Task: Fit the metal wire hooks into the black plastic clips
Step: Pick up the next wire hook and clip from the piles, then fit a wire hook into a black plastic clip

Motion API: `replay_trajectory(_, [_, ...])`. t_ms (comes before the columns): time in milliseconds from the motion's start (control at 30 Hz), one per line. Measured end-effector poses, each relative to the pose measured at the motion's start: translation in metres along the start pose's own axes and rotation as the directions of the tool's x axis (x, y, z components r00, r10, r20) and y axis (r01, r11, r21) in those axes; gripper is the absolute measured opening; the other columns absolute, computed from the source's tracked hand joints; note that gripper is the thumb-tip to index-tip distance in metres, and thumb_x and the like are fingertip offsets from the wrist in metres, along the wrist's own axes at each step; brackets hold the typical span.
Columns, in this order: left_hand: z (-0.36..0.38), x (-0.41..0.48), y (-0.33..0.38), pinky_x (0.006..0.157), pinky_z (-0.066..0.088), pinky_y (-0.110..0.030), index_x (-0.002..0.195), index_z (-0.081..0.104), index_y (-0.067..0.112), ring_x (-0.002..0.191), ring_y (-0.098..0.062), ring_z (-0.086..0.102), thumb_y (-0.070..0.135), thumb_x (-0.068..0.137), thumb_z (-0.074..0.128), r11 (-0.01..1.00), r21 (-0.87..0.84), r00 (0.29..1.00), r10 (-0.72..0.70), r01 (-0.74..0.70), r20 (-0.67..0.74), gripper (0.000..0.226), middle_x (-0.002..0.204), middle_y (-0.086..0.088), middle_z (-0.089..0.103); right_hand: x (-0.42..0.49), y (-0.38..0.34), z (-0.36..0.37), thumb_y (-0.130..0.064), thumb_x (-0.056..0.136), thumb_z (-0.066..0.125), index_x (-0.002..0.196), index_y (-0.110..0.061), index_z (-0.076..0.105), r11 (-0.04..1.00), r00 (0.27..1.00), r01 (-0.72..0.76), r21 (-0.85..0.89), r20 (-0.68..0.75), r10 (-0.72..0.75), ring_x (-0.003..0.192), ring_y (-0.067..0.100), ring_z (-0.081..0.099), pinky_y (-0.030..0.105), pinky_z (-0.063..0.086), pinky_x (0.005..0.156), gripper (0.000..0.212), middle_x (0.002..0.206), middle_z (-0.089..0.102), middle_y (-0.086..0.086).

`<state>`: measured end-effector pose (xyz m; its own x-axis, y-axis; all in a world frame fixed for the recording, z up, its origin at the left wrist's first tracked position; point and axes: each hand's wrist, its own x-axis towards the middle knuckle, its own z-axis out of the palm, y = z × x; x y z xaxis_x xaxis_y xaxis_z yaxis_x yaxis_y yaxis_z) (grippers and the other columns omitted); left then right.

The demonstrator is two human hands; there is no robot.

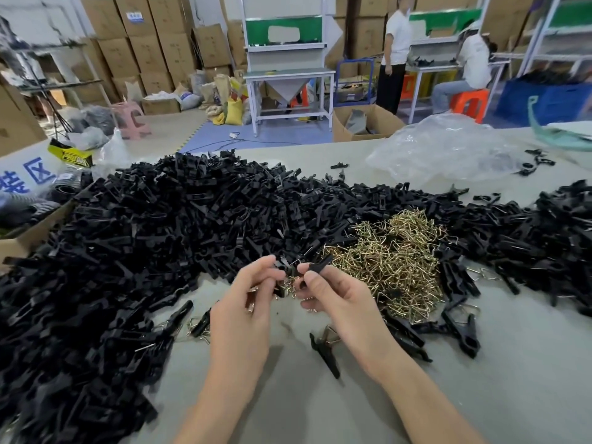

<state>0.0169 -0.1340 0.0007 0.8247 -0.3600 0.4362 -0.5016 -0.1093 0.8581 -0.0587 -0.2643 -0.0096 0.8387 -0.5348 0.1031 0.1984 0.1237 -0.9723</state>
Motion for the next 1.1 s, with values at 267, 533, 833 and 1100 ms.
replay_trajectory(267, [-0.004,0.004,-0.006,0.09,0.052,-0.03,0.103,0.073,0.038,0.097,-0.014,0.072,0.006,0.097,0.061,0.916,-0.314,0.966,-0.215,0.251,0.144,0.035,0.1,0.005,0.074,-0.001,0.005,0.009,-0.024,0.096,0.066,0.107,-0.019,0.078,0.974,0.99,-0.11,0.2,0.106,0.09,0.11,0.025,0.071,0.028,0.057,0.09,0.017,0.112,0.075,0.011])
replay_trajectory(533, [-0.002,0.006,-0.005,0.077,0.057,-0.026,0.107,0.074,0.039,0.092,-0.015,0.071,0.009,0.093,0.066,0.893,-0.345,0.95,-0.224,0.289,0.217,0.034,0.101,-0.005,0.074,-0.002,0.0,0.004,-0.034,0.093,0.069,0.111,-0.024,0.078,0.985,0.991,-0.078,0.151,0.115,0.061,0.108,0.02,0.071,0.027,0.056,0.092,0.022,0.113,0.076,0.007])
replay_trajectory(833, [-0.007,0.014,-0.001,0.074,0.059,-0.023,0.115,0.069,0.008,0.084,-0.021,0.073,0.009,0.079,0.065,0.461,-0.746,0.862,-0.403,0.48,0.306,0.036,0.094,-0.011,0.073,-0.005,0.001,0.001,-0.019,0.101,0.061,0.109,-0.02,0.078,0.992,0.981,-0.121,0.04,0.156,0.113,0.094,0.014,0.07,0.027,0.057,0.085,0.02,0.101,0.076,0.003])
replay_trajectory(1100, [0.0,-0.003,0.007,0.061,0.043,-0.01,0.098,0.071,0.03,0.066,-0.002,0.059,0.017,0.094,0.067,0.978,-0.151,0.99,-0.137,0.142,0.045,0.014,0.079,0.008,0.068,-0.005,0.002,0.003,-0.016,0.099,0.064,0.099,-0.02,0.079,1.0,0.996,-0.025,0.014,0.088,0.023,0.091,0.013,0.071,0.025,0.057,0.084,0.016,0.098,0.076,0.0])
